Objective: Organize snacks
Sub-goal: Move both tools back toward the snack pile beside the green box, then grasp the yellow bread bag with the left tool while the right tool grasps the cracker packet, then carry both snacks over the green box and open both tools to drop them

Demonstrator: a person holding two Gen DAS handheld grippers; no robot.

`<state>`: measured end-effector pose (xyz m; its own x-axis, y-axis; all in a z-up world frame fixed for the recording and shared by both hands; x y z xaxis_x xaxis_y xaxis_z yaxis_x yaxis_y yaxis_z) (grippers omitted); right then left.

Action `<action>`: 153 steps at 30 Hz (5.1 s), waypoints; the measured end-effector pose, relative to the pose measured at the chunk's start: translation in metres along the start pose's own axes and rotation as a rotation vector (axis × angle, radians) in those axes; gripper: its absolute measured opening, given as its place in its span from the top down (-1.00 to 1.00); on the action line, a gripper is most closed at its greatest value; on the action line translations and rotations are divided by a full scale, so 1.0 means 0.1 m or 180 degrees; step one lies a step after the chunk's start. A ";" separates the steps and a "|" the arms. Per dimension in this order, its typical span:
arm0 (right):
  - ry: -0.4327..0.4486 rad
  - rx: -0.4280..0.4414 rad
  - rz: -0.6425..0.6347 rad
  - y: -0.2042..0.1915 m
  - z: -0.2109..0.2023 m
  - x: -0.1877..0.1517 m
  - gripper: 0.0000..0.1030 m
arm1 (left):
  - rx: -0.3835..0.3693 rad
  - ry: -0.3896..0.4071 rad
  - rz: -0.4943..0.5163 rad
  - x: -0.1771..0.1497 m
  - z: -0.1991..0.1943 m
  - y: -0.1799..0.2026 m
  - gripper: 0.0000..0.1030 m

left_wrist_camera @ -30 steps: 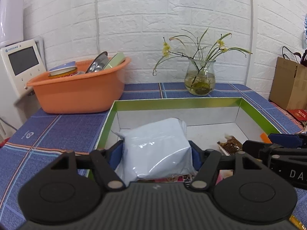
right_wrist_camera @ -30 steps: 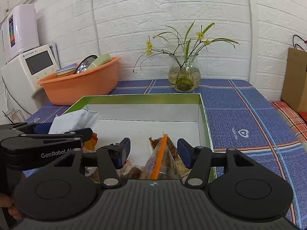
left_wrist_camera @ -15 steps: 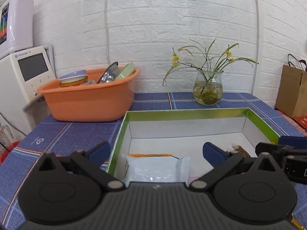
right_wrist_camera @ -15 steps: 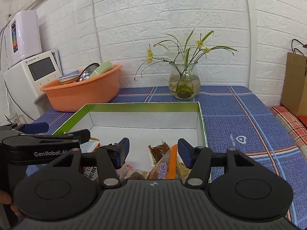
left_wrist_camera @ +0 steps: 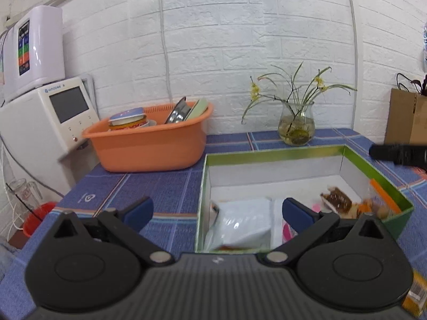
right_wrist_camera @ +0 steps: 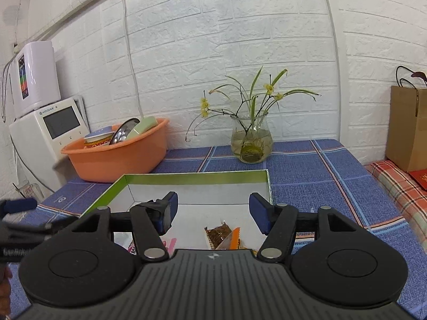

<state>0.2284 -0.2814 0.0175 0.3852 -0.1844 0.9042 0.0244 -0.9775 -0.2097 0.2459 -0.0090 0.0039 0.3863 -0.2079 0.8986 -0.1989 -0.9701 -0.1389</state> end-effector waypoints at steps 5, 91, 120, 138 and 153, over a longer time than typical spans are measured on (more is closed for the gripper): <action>-0.0044 0.0208 0.0254 -0.06 -0.16 0.05 -0.94 | -0.0006 -0.0282 -0.0101 -0.42 -0.20 -0.27 -0.99; -0.0857 0.0881 0.0338 0.14 -0.92 -0.94 0.81 | -0.1424 -0.0510 0.0438 -0.98 -1.10 -0.15 -0.24; -0.1172 0.0662 -0.1646 -0.45 -0.57 -1.14 -1.00 | -0.2110 -0.0655 0.1692 -1.10 -1.09 0.26 -0.99; -0.1337 0.0659 -0.1123 -0.30 -0.73 -1.10 -0.86 | -0.1683 -0.1026 0.0420 -1.23 -1.13 0.07 -0.17; -0.0682 0.1139 -0.0260 -0.65 -1.09 -0.78 -0.86 | -0.0689 -0.0082 -0.0142 -0.56 -1.41 -0.33 -0.16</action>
<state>0.0966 -0.2144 0.0010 0.5508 -0.0455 0.8334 0.3669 -0.8837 -0.2907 0.1037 0.0521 0.0173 0.4214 -0.1712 0.8906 -0.3686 -0.9296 -0.0043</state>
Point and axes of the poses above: each gripper's, at about its wrist camera, not at the fingertips, and z roughly the way its jaws point, y to its right, x to its top, the point moved 1 cm from there along z, roughly the way its jaws point, and after that the axes turned 3 degrees about z, right-handed, at the moved point
